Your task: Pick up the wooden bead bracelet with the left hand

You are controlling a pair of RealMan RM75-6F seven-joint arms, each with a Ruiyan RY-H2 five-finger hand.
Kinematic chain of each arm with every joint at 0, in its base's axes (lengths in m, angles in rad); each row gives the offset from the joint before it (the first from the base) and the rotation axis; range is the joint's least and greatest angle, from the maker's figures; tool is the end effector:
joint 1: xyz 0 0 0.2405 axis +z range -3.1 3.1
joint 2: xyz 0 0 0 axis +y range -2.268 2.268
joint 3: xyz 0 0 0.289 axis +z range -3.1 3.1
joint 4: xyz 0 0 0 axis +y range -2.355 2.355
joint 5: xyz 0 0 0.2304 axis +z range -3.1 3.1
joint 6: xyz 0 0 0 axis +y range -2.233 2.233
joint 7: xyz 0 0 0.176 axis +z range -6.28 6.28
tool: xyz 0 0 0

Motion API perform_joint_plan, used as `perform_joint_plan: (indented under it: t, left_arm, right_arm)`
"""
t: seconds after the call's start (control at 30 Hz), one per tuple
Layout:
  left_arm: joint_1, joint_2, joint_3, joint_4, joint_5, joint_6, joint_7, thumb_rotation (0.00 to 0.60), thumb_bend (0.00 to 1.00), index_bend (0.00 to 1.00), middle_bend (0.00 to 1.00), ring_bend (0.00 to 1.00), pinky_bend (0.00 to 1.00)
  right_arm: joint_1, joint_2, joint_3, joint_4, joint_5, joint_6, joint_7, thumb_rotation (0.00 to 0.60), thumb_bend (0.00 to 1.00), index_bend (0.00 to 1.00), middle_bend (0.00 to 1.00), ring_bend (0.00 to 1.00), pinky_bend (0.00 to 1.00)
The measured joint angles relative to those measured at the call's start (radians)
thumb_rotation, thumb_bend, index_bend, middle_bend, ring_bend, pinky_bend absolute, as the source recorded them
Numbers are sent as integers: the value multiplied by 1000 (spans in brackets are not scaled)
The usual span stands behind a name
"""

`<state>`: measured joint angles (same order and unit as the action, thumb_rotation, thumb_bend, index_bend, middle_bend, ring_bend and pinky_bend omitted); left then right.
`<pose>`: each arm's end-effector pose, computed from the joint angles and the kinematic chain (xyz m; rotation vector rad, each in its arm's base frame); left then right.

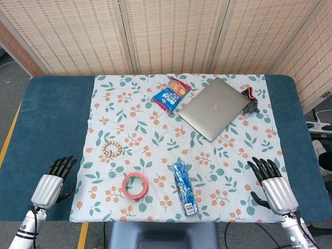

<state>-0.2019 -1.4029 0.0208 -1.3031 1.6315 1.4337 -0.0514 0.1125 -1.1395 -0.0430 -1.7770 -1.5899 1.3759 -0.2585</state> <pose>-0.3417 0.2423 0.0501 -1.6305 -0.8769 -0.9914 -0.3012 -0.1964 0.0962 1.6448 -0.9122 0.8085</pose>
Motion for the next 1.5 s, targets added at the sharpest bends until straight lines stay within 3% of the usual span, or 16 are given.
perform_joint_plan:
  t: [0.23, 0.33, 0.47, 0.57, 0.77, 1.0, 1.27, 1.5]
  left_arm:
    - [-24, -27, -13, -4, 2, -15, 35, 600, 455, 19, 23, 1, 167]
    - [-61, -38, -29, -2, -7, -68, 63, 600, 456, 38, 31, 4, 147]
    - [-125, -56, -58, 4, -39, -177, 134, 600, 456, 72, 66, 112, 166]
    - [-173, -76, -84, 12, -83, -256, 211, 600, 455, 123, 147, 225, 221]
    - [-237, -137, -135, 34, -183, -335, 332, 600, 457, 193, 236, 390, 283]
    - [-276, -184, -159, 57, -277, -392, 434, 600, 456, 220, 234, 399, 262]
    - [-321, -246, -162, 130, -288, -408, 460, 600, 455, 238, 199, 415, 261]
    - [-345, -280, -154, 160, -285, -405, 463, 600, 454, 279, 301, 460, 266]
  right_arm:
    - [-2, 4, 3, -1, -2, 9, 7, 600, 231, 0, 0, 0, 0]
    - [1, 2, 5, 1, 3, -1, 10, 600, 231, 0, 0, 0, 0]
    - [7, -1, 6, 5, 7, -12, 12, 600, 231, 0, 0, 0, 0]
    - [8, -2, 9, 6, 15, -16, 12, 600, 231, 0, 0, 0, 0]
    - [11, -2, 10, 7, 20, -22, 13, 600, 230, 0, 0, 0, 0]
    - [12, 2, 8, 4, 20, -25, 15, 600, 231, 0, 0, 0, 0]
    - [15, 9, 2, -6, 24, -39, 14, 600, 231, 0, 0, 0, 0]
    - [16, 16, 2, -7, 24, -38, 25, 600, 231, 0, 0, 0, 0]
